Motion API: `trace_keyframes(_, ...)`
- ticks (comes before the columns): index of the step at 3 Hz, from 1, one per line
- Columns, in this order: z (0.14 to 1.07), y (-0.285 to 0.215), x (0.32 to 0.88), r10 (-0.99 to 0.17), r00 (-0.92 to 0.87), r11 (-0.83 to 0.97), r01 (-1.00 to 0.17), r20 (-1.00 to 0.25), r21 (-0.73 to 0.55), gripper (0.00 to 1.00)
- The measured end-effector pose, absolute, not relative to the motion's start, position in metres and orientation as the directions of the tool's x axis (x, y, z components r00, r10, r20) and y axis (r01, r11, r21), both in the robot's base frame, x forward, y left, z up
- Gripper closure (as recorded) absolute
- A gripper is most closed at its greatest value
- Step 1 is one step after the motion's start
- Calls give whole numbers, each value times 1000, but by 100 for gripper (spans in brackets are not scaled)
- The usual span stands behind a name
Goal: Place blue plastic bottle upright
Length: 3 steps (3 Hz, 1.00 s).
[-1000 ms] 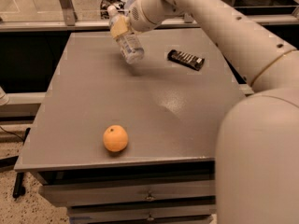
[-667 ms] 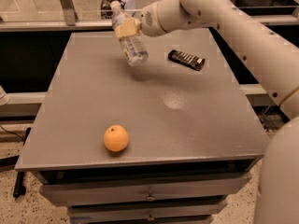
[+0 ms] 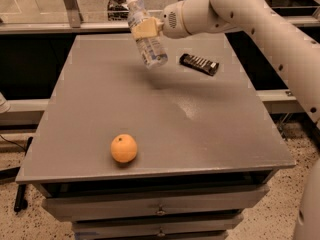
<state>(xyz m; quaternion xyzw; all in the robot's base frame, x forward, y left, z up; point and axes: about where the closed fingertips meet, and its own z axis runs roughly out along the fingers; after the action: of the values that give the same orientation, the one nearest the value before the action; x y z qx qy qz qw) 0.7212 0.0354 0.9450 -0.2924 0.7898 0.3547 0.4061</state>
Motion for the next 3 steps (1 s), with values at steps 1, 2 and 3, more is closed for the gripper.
trace_keyframes(1,950,41,719,-119,-460,508,-790,-880,345,100)
trace_keyframes(2,962,34,702,-6,-383,406,-845,-924,348,100)
trace_keyframes(3,964,12,678,42,-323,375,-872,-945,315,100)
